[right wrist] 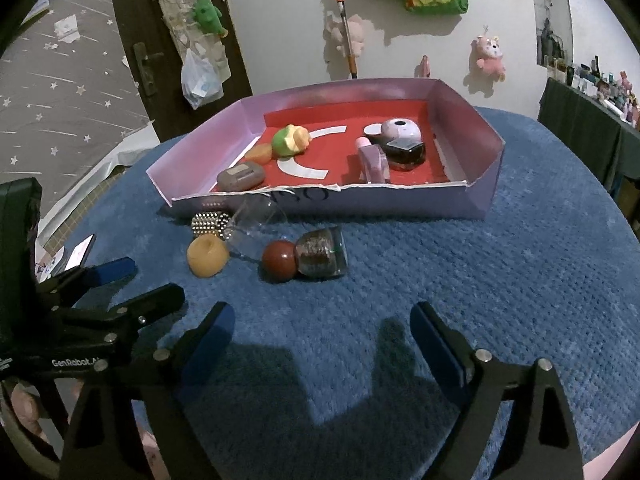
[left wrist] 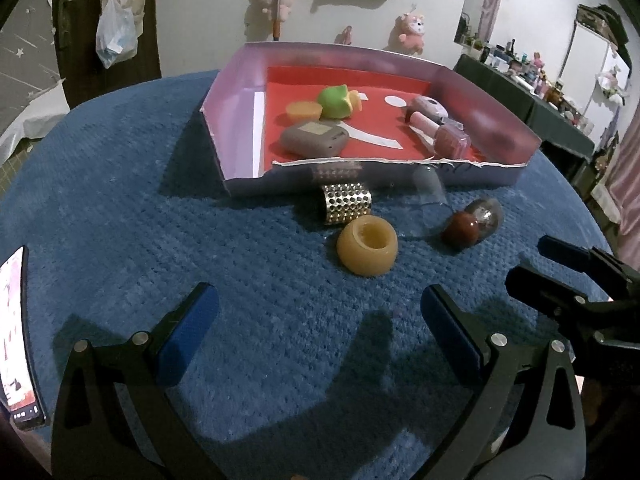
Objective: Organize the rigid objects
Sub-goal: 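Grasp the glitter nail polish bottle with the right tool while the left tool reaches the amber ring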
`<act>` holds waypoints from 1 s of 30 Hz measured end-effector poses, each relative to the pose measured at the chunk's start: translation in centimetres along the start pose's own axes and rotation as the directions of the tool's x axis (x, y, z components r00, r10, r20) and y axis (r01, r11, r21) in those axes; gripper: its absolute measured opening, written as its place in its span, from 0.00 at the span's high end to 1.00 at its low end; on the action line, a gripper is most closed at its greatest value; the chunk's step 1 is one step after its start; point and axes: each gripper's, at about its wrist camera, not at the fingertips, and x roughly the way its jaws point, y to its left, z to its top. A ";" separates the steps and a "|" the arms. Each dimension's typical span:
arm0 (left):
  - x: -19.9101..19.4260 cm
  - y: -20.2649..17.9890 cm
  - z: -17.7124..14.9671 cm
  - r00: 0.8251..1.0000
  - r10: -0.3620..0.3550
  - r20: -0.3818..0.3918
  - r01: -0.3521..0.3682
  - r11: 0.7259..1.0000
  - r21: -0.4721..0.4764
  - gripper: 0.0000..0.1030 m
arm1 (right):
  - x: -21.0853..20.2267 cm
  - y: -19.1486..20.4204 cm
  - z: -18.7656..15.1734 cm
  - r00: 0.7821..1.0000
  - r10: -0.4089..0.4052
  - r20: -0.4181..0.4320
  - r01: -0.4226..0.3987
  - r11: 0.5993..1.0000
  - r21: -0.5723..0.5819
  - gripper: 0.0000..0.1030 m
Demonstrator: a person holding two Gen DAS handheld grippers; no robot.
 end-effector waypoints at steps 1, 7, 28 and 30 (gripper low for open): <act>0.1 -0.1 0.1 1.000 -0.003 -0.002 0.003 1.000 0.002 0.00 | 0.1 0.0 0.2 1.000 0.002 -0.001 -0.002 1.000 0.000 0.12; 0.9 -0.7 0.8 1.000 -0.006 -0.005 0.006 1.000 0.027 0.02 | 1.0 0.2 1.6 1.000 0.010 -0.017 -0.010 1.000 -0.016 0.19; 1.6 0.0 1.1 1.000 -0.006 0.003 0.006 0.997 0.081 0.13 | 5.0 1.1 3.1 0.996 -0.016 -0.092 0.006 0.995 -0.102 0.32; 1.8 -0.2 1.3 1.000 -0.010 -0.001 0.010 0.997 0.082 0.13 | 4.8 1.1 3.1 0.996 -0.027 -0.084 0.019 0.994 -0.104 0.32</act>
